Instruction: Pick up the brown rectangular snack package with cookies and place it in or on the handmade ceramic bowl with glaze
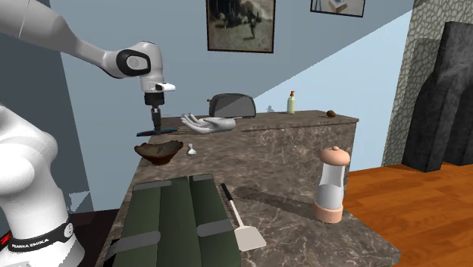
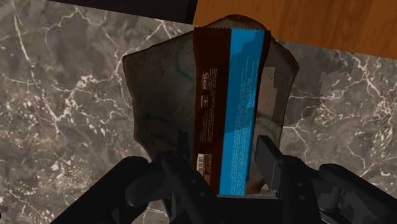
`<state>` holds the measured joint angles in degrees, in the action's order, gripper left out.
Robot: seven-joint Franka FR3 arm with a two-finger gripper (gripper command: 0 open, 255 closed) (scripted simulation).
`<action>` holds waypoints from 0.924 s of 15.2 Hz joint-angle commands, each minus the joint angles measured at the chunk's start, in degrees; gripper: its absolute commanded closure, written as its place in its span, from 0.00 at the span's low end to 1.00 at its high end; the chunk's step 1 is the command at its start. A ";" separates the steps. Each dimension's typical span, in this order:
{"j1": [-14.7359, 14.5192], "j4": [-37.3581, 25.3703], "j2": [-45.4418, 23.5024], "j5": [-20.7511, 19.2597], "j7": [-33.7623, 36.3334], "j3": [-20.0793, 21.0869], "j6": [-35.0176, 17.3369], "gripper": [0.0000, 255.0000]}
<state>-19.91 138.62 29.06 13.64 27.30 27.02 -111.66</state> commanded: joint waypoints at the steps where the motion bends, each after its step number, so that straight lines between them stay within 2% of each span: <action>1: -0.04 1.34 -0.38 0.16 -0.02 0.33 -1.73 1.00; 8: -0.04 5.27 -2.42 0.55 0.14 1.66 -7.67 1.00; 14: -0.03 5.53 -2.61 0.57 0.16 1.76 -8.12 1.00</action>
<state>-19.95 144.15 26.47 14.21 27.45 28.77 -119.75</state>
